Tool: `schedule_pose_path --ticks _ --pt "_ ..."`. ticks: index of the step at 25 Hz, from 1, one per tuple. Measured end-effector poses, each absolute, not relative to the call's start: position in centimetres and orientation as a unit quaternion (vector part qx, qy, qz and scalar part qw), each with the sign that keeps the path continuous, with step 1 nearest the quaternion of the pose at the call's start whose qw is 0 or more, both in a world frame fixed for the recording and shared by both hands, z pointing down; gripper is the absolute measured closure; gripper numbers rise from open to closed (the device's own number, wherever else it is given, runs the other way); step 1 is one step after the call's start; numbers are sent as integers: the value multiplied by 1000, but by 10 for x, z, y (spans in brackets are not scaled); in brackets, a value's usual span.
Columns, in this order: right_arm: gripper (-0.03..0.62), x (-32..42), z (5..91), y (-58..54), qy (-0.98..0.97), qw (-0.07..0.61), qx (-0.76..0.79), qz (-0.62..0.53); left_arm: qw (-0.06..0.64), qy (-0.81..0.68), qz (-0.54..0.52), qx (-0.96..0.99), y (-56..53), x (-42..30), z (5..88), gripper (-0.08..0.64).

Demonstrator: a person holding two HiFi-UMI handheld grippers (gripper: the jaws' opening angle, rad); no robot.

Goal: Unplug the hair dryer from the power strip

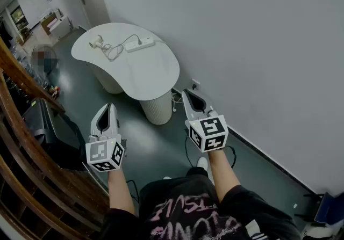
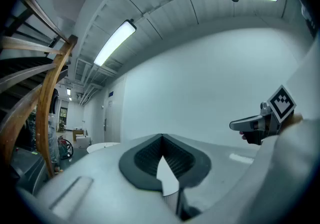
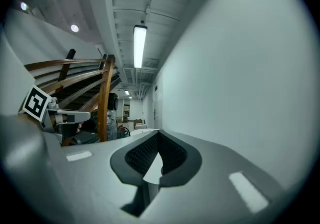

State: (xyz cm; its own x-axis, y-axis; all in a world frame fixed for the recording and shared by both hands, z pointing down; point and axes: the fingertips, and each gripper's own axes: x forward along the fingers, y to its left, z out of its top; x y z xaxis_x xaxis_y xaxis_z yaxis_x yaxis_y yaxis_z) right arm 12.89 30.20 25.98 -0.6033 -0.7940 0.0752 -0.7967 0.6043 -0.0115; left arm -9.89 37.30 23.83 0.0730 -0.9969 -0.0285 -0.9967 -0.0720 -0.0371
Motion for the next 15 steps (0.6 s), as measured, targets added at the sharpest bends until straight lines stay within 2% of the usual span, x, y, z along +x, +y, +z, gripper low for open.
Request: schedule_pose_path --ticks 15 --pt "584 114 254 317 -902 40 429 -5 25 681 2 -732 385 -104 238 560"
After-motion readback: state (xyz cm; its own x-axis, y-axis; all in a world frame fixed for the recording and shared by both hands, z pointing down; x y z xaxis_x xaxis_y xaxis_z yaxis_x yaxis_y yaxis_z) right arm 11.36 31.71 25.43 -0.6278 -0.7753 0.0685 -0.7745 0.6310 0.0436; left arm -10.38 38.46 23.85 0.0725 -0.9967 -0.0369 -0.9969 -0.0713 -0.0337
